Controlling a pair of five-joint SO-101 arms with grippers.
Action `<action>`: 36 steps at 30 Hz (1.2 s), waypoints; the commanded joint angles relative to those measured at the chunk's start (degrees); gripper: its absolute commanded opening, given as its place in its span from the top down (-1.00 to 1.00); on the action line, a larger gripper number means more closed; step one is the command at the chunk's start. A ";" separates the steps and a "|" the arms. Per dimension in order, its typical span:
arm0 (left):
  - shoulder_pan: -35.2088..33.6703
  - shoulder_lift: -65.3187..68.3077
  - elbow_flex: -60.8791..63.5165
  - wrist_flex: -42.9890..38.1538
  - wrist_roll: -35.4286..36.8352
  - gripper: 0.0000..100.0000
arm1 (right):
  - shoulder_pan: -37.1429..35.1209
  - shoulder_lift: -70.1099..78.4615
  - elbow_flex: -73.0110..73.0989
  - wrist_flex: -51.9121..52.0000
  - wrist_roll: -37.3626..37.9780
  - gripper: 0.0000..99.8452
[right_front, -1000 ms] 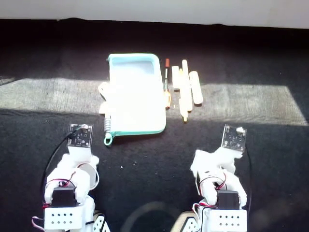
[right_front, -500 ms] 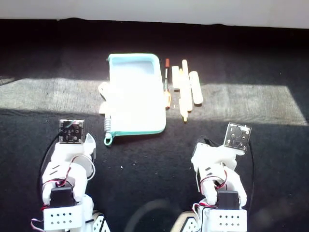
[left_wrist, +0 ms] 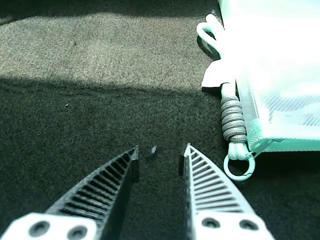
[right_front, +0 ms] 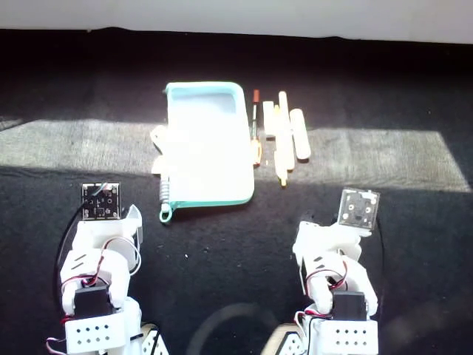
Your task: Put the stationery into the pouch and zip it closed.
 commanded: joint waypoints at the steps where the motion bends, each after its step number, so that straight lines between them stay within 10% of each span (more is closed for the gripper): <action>1: -0.57 0.04 1.01 0.18 0.09 0.69 | -0.40 0.31 0.40 0.22 4.04 0.66; 16: -9.71 0.04 1.01 -5.89 0.62 0.69 | -14.64 40.31 -57.89 20.70 8.62 0.66; 20: -20.26 0.04 1.01 -9.76 8.00 0.68 | -21.58 55.96 -65.19 22.99 8.53 0.66; 36: -20.35 0.04 1.01 -10.02 9.41 0.68 | -42.59 98.86 -90.68 20.79 -3.87 0.67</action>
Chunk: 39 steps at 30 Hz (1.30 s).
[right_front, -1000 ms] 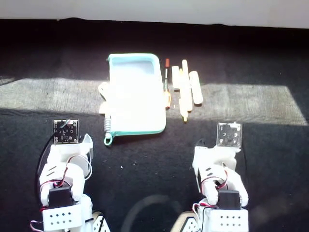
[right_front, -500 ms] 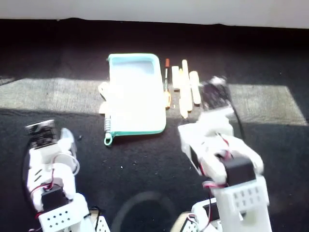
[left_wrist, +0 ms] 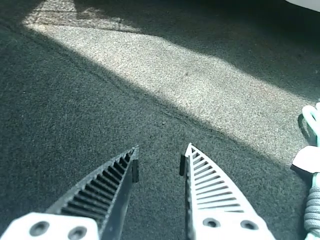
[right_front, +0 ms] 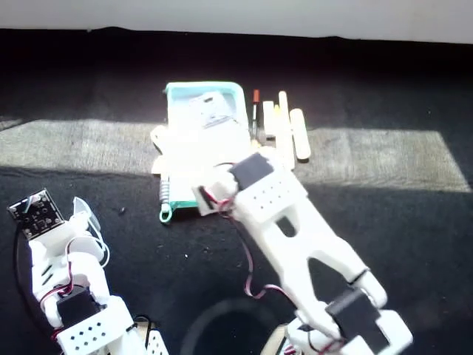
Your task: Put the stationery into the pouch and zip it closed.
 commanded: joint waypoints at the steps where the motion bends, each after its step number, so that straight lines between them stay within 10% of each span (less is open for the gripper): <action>1: -0.57 -0.04 1.01 -1.32 0.62 0.68 | -4.53 8.40 -8.22 -0.48 -1.14 0.67; 23: -0.13 -0.04 1.01 -1.05 0.53 0.68 | 5.14 40.40 -36.00 8.31 -0.97 0.67; 39: -0.13 -0.04 1.01 -1.05 0.53 0.68 | -7.96 42.68 -60.00 18.51 -0.88 0.67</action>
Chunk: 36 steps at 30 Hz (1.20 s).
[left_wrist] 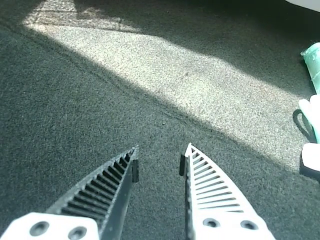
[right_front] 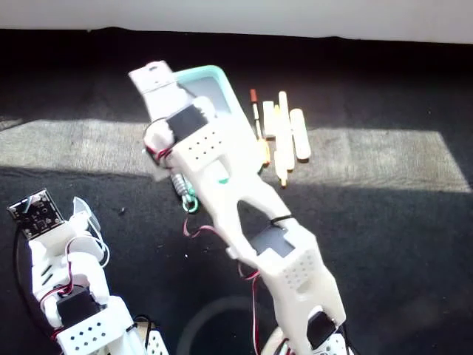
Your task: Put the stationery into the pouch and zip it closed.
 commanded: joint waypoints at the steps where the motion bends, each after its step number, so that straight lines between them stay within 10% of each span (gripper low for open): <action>1: -0.13 -0.04 1.01 -1.05 0.53 0.68 | -4.09 1.98 -1.36 -1.71 -0.18 0.67; 36: -0.13 -0.04 1.01 -0.97 0.44 0.68 | -0.04 16.22 -7.08 -7.43 4.57 0.59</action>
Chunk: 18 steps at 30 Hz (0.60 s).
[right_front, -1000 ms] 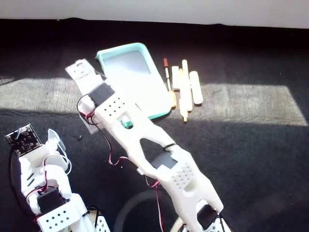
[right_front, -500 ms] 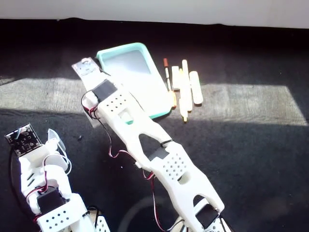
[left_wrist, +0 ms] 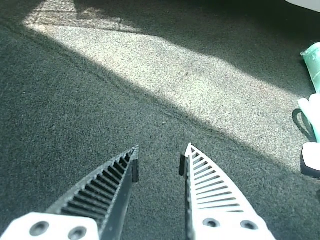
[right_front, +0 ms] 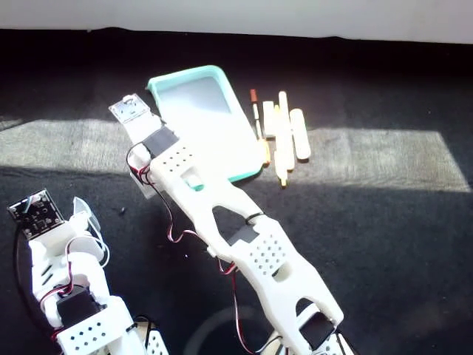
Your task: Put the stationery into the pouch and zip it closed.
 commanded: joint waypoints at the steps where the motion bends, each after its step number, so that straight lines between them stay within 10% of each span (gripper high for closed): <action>1: -0.13 -0.04 1.01 -0.97 0.44 0.68 | 1.36 -0.48 0.13 -0.75 0.70 0.57; 18: -0.13 -0.04 1.01 -0.97 0.44 0.68 | 3.56 10.15 -0.40 -0.40 1.14 0.57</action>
